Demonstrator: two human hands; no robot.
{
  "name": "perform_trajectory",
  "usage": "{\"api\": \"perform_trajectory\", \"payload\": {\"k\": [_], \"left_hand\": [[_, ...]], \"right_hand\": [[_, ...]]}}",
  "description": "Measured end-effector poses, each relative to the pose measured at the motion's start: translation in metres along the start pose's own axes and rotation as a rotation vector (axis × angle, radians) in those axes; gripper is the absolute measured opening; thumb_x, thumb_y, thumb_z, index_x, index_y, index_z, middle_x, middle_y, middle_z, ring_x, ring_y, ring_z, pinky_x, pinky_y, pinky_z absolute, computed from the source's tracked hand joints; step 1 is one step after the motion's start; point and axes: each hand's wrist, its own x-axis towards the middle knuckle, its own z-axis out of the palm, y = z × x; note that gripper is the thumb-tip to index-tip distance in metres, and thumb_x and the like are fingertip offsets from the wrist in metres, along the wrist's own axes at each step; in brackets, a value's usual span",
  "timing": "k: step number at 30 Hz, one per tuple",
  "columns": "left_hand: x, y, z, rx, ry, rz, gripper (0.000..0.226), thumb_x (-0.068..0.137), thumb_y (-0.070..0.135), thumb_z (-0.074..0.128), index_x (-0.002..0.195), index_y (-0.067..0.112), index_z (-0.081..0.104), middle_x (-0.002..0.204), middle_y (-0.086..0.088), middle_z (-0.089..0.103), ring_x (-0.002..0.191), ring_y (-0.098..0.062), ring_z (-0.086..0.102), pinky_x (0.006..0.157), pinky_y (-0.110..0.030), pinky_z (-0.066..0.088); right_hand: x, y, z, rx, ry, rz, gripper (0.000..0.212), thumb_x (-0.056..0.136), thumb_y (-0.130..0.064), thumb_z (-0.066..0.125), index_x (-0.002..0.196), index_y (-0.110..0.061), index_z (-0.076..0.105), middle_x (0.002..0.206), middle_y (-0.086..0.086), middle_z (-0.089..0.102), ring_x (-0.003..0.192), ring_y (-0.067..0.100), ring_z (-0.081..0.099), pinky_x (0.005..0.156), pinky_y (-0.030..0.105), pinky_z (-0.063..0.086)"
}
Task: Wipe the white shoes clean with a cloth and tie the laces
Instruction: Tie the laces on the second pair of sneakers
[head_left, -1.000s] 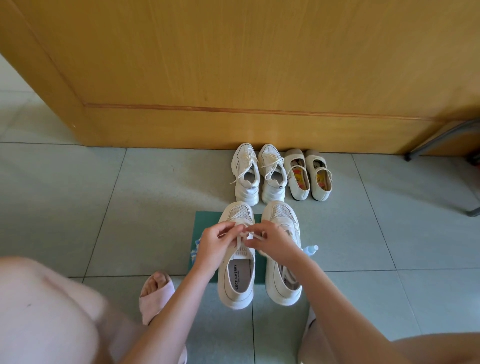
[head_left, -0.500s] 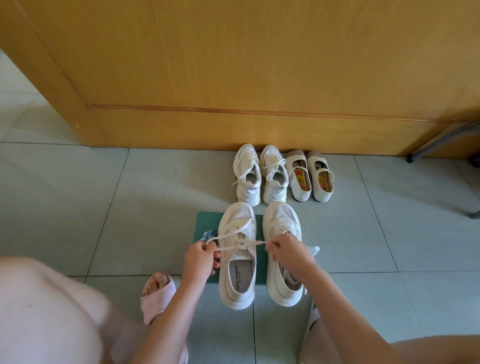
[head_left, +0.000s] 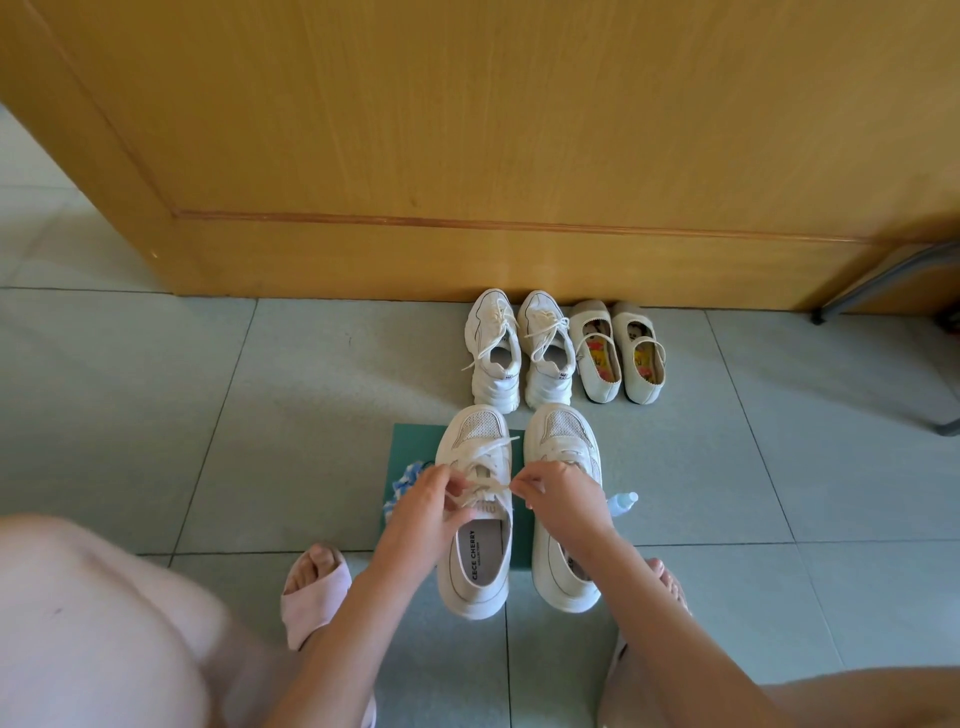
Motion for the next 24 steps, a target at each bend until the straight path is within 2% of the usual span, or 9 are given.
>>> {"api": "perform_trajectory", "payload": {"k": [3,6,8,9,11,14,18,20,24], "left_hand": [[0.003,-0.005,-0.002,0.013,-0.051,0.005,0.024,0.084,0.023,0.068,0.105,0.018,0.058,0.1,0.014,0.056,0.082,0.001,0.057,0.076,-0.015,0.048],[0.003,-0.006,-0.001,0.039,-0.078,0.014,0.016,0.087,0.025,0.064,0.101,0.018,0.061,0.091,0.015,0.059,0.08,0.005,0.056,0.073,-0.009,0.046],[0.004,-0.007,0.0,0.006,-0.068,-0.016,0.013,0.09,0.027,0.059,0.099,0.018,0.061,0.091,0.013,0.057,0.084,-0.002,0.059,0.072,-0.011,0.044],[0.004,-0.007,-0.001,-0.001,-0.07,-0.036,0.011,0.092,0.028,0.056,0.096,0.018,0.061,0.091,0.011,0.056,0.085,-0.006,0.06,0.075,-0.017,0.045],[0.007,-0.008,-0.005,-0.011,-0.079,-0.07,0.016,0.096,0.024,0.05,0.082,0.021,0.058,0.086,0.005,0.053,0.079,-0.011,0.06,0.077,-0.023,0.044],[0.012,-0.008,-0.01,-0.027,-0.069,-0.114,0.025,0.097,0.021,0.047,0.073,0.021,0.055,0.084,0.0,0.05,0.06,-0.008,0.052,0.067,-0.024,0.039],[0.015,-0.005,-0.015,-0.039,-0.114,-0.125,0.03,0.095,0.033,0.05,0.073,0.014,0.057,0.08,-0.003,0.05,0.057,-0.01,0.046,0.056,-0.024,0.036],[0.018,0.002,-0.021,-0.183,-0.107,-0.132,0.036,0.092,0.041,0.052,0.076,0.011,0.061,0.081,-0.006,0.052,0.063,-0.014,0.05,0.06,-0.03,0.041],[0.023,0.022,-0.029,-0.532,-0.153,-0.169,0.027,0.095,0.039,0.046,0.076,0.029,0.063,0.091,0.009,0.061,0.09,-0.007,0.056,0.079,-0.023,0.038]], "right_hand": [[-0.001,0.002,0.0,0.02,0.004,0.007,0.022,0.093,-0.033,0.053,0.095,-0.022,0.071,0.087,-0.002,0.069,0.087,0.019,0.06,0.074,0.032,0.052],[-0.002,0.003,0.002,0.04,0.007,-0.006,0.02,0.092,-0.032,0.055,0.094,-0.022,0.072,0.088,0.0,0.069,0.091,0.019,0.059,0.077,0.033,0.051],[-0.004,0.005,0.001,-0.004,0.031,-0.015,0.02,0.092,-0.035,0.056,0.098,-0.024,0.071,0.093,-0.001,0.066,0.096,0.018,0.056,0.08,0.028,0.045],[-0.004,0.007,0.0,-0.053,0.044,-0.026,0.021,0.092,-0.036,0.055,0.1,-0.024,0.071,0.094,-0.001,0.064,0.097,0.017,0.053,0.081,0.025,0.039],[-0.005,0.01,-0.001,-0.145,0.069,-0.042,0.025,0.093,-0.037,0.053,0.104,-0.024,0.071,0.097,0.0,0.062,0.099,0.016,0.05,0.085,0.023,0.031],[-0.004,0.008,0.001,-0.251,0.084,-0.069,0.025,0.094,-0.036,0.051,0.108,-0.026,0.069,0.105,0.001,0.062,0.104,0.017,0.047,0.091,0.026,0.031],[-0.002,0.005,-0.003,-0.266,0.083,-0.147,0.021,0.09,-0.035,0.058,0.105,-0.026,0.07,0.109,-0.005,0.054,0.106,0.015,0.045,0.09,0.026,0.038],[-0.003,0.004,-0.007,-0.24,0.06,-0.172,0.019,0.089,-0.035,0.06,0.102,-0.025,0.069,0.105,-0.005,0.054,0.098,0.014,0.052,0.082,0.025,0.043],[-0.004,-0.003,-0.012,-0.159,-0.041,-0.162,0.017,0.088,-0.026,0.051,0.093,-0.016,0.064,0.087,-0.001,0.065,0.079,0.018,0.061,0.066,0.025,0.045]]}}
